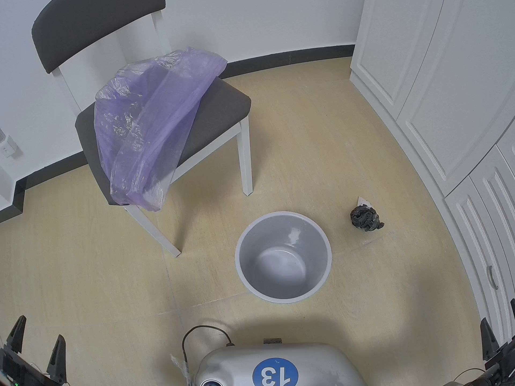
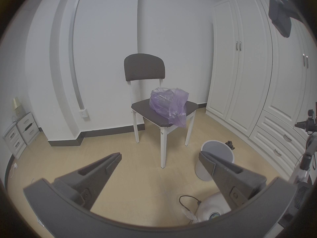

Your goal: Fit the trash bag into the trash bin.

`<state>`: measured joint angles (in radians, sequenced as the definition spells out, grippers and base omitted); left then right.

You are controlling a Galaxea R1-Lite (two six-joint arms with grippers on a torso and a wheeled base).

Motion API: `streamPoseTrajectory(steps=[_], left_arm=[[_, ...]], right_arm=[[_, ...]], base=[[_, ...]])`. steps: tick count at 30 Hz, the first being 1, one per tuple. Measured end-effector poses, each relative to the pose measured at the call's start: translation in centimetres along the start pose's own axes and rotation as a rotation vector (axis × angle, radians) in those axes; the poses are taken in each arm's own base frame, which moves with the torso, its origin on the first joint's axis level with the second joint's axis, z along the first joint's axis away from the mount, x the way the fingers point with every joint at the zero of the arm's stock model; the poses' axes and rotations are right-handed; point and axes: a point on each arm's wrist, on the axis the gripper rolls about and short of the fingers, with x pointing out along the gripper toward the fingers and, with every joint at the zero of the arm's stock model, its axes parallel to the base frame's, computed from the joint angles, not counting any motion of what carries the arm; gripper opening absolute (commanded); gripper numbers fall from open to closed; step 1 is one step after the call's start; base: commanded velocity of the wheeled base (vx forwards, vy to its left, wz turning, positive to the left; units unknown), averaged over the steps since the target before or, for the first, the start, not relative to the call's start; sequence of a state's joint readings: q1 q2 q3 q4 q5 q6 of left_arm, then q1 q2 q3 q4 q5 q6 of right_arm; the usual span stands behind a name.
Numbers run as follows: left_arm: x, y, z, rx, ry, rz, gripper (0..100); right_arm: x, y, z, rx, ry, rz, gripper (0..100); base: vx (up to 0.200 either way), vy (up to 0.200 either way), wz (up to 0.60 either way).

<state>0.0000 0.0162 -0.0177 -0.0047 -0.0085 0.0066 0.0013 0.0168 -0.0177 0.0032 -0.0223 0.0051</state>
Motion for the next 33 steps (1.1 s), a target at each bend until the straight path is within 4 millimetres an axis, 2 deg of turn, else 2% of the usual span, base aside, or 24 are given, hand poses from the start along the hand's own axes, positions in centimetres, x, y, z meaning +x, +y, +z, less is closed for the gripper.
streamPoseTrajectory(steps=[11, 19, 24, 29, 33], left_arm=[[0.0, -0.1, 0.0, 0.019, 0.0, -0.048, 100], [0.0, 0.0, 0.0, -0.007, 0.0, -0.011, 100], [0.0, -0.1, 0.3, 0.005, -0.026, -0.046, 100], [-0.7, -0.3, 3.1, -0.059, -0.201, -0.166, 100], [-1.4, -0.4, 4.6, -0.079, -0.239, -0.194, 100]], right_arm=[[0.0, 0.0, 0.0, -0.044, 0.0, 0.009, 100], [0.0, -0.1, 0.0, 0.036, -0.003, -0.029, 100], [0.0, -0.1, 0.0, -0.025, -0.003, -0.03, 100], [0.0, 0.1, 0.3, -0.057, -0.029, 0.021, 100], [-0.3, 0.2, 1.6, 0.011, -0.114, 0.091, 100]], base=[[0.0, 0.0, 0.0], [0.0, 0.0, 0.0], [0.0, 0.0, 0.0], [0.0, 0.0, 0.0], [0.0, 0.0, 0.0]])
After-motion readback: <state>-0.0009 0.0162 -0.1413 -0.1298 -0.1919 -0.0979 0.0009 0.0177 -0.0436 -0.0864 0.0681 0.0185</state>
